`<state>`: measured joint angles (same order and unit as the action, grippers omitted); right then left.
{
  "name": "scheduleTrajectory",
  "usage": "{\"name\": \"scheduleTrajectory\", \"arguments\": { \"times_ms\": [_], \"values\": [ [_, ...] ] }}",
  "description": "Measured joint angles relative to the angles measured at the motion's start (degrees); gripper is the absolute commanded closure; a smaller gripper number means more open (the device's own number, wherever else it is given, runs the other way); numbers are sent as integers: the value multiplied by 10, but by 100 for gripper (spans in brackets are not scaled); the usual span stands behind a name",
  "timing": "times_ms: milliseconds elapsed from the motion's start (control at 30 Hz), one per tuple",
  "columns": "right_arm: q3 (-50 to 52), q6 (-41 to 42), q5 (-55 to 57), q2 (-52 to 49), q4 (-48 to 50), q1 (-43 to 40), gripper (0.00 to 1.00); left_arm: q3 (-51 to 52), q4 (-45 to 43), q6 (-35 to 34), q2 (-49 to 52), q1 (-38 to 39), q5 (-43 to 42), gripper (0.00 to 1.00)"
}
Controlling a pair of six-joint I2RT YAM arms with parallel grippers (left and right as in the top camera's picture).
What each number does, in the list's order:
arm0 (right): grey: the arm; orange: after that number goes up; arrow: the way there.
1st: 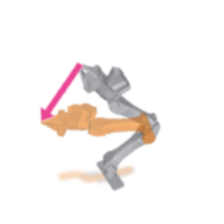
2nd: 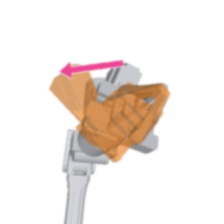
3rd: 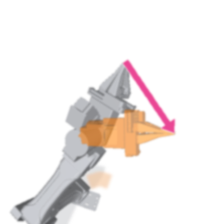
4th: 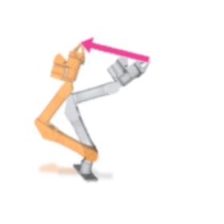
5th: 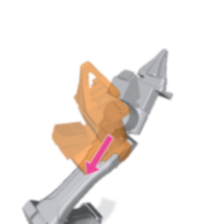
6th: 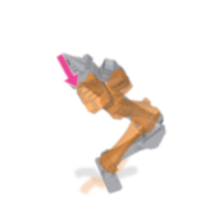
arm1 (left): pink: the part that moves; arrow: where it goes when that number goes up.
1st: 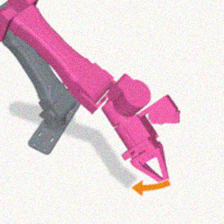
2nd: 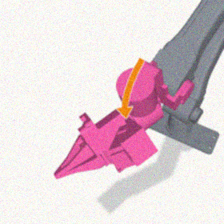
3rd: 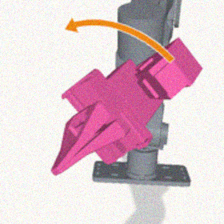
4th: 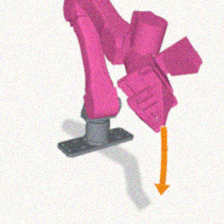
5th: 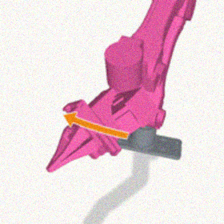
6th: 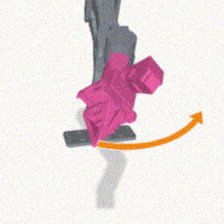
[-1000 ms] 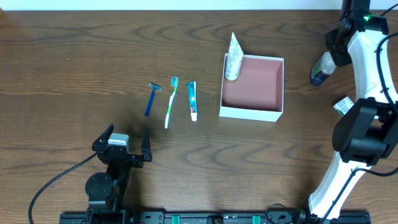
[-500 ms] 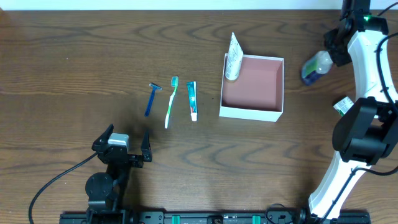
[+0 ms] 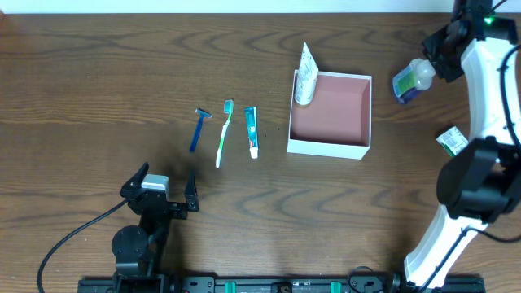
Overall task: Pack container
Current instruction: 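Lift the soap bottle and place it into the box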
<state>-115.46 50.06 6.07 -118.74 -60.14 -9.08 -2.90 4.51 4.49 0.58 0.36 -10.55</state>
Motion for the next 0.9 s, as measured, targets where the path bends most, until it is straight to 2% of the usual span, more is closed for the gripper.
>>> {"name": "scheduleTrajectory", "arguments": {
  "times_ms": [333, 567, 900],
  "values": [
    [-16, -56, -14, 117, -18, 71, 67, 0, 0, 0, 0, 0, 0, 2],
    [-18, -87, -16, 125, -50, 161, 67, 0, 0, 0, 0, 0, 0, 2],
    [-18, -91, 6, 125, -47, 221, 66, 0, 0, 0, 0, 0, 0, 2]
  ]
}}
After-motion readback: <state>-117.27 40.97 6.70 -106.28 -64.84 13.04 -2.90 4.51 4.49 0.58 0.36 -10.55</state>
